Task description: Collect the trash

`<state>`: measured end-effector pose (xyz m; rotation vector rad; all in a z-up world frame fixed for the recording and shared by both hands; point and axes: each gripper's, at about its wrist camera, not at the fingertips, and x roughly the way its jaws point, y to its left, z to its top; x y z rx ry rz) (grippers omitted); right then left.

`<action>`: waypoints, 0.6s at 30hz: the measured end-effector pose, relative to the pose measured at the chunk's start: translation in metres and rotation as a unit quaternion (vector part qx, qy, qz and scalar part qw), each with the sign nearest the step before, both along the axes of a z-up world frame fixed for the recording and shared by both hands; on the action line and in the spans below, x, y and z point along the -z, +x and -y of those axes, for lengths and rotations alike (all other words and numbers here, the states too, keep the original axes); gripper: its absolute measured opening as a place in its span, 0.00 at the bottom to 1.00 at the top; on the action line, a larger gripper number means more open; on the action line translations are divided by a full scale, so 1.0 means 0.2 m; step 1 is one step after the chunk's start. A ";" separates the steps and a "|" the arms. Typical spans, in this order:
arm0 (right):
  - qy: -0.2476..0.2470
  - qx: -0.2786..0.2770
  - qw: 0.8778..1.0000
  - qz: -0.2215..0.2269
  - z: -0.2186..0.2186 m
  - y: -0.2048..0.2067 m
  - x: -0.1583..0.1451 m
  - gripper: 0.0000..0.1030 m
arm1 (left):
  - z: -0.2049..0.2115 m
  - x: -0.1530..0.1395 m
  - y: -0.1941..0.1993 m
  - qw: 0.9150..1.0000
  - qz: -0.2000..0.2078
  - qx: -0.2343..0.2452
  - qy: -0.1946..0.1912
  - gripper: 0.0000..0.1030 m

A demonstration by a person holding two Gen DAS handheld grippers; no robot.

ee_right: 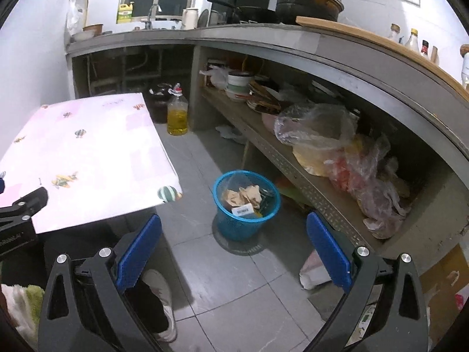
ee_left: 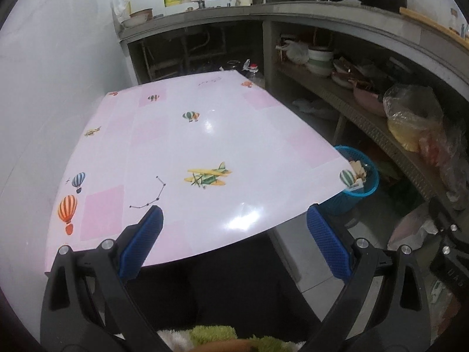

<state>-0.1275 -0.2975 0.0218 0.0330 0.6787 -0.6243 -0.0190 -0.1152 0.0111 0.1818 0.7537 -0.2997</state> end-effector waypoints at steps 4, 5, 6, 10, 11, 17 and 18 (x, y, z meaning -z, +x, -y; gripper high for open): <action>-0.001 0.012 1.000 -0.006 0.05 0.00 0.01 0.94 | 0.00 0.00 0.00 1.000 0.002 -0.003 0.014 0.92; 0.000 0.013 1.000 -0.006 0.06 -0.01 0.01 0.94 | 0.00 0.00 0.00 1.000 0.003 -0.003 0.016 0.92; 0.003 0.015 1.000 -0.006 0.07 0.00 0.02 0.94 | 0.01 0.00 0.01 1.000 0.003 -0.004 0.017 0.92; 0.007 0.015 1.000 -0.007 0.11 0.02 0.02 0.94 | 0.01 0.01 0.04 1.000 -0.002 -0.010 0.021 0.92; 0.007 0.015 1.000 -0.008 0.10 0.02 0.02 0.94 | 0.01 0.01 0.04 1.000 -0.003 -0.011 0.022 0.92; 0.010 0.011 1.000 -0.012 0.12 0.05 0.04 0.94 | 0.02 0.01 0.06 1.000 -0.006 -0.012 0.023 0.92; 0.010 0.009 1.000 -0.013 0.12 0.05 0.04 0.94 | 0.03 0.02 0.06 1.000 -0.008 -0.010 0.025 0.92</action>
